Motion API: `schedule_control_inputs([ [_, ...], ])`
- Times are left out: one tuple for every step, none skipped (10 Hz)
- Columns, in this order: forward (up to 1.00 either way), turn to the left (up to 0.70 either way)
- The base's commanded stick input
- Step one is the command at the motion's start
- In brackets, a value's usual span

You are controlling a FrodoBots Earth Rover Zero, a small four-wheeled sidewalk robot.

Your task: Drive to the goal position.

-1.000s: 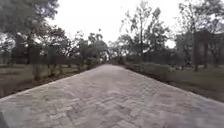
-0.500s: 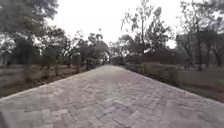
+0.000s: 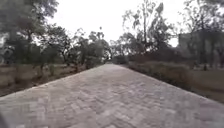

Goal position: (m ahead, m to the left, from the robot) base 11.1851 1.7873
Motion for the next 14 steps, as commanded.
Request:
schedule_control_inputs([
  [0.85, 0.0],
  [0.85, 0.0],
  [0.85, 0.0],
  [0.85, 0.0],
  [0.85, 0.0],
  [0.85, 0.0],
  [0.85, 0.0],
  [0.85, 0.0],
  [0.85, 0.0],
  [0.85, 0.0],
  [0.85, 0.0],
  [0.85, 0.0],
  [0.85, 0.0],
  [0.85, 0.0],
])
